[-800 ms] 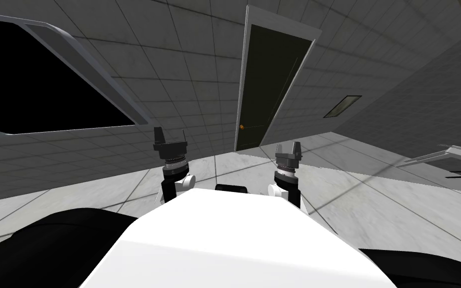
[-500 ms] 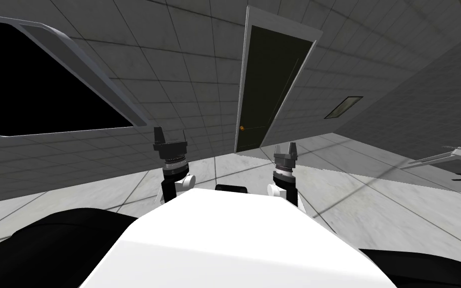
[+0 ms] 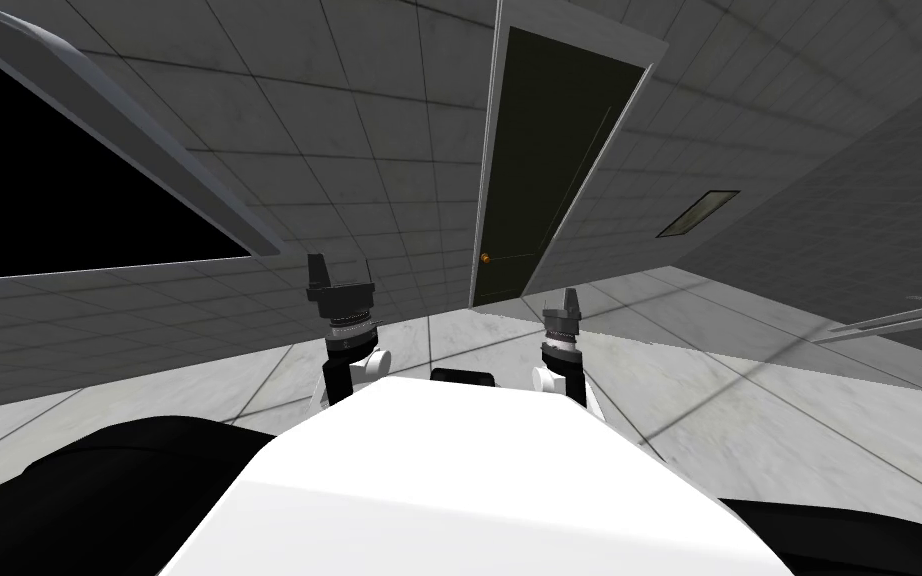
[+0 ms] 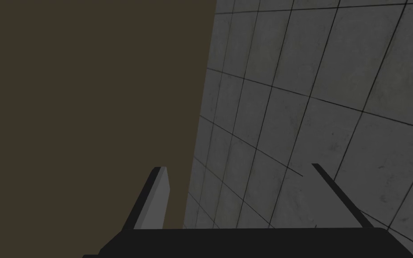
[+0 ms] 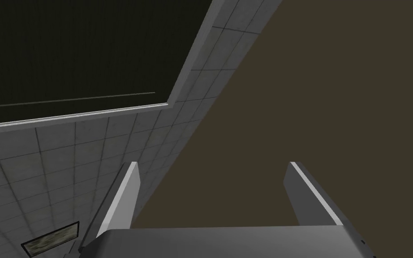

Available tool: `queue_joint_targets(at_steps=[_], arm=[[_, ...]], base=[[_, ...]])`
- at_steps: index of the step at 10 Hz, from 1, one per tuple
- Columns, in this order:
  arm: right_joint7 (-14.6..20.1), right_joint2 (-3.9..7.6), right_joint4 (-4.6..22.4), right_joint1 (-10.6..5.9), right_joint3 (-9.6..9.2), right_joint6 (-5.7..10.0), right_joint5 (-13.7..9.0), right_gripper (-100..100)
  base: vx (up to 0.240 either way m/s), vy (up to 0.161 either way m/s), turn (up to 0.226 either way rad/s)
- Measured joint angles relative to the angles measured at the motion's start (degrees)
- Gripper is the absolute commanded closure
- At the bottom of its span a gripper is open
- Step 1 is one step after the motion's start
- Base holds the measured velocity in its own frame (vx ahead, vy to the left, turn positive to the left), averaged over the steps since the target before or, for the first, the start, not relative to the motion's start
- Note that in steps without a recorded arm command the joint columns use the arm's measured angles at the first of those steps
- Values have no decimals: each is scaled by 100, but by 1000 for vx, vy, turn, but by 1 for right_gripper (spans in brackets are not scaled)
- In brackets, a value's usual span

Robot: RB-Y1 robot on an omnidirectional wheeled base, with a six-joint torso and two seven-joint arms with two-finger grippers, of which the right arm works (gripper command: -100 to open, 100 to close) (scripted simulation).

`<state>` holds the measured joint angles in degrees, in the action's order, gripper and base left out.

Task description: Pull the door open

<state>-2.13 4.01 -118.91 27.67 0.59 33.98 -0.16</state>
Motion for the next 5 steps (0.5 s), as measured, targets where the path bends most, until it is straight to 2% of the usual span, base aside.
queue_joint_targets(at_steps=[3,5], arm=[[-254,41,312,-125,8,66,109,-100],[-432,67,628,-266,23,157,183,-100]], base=[[98,-9,8],[101,10,7]])
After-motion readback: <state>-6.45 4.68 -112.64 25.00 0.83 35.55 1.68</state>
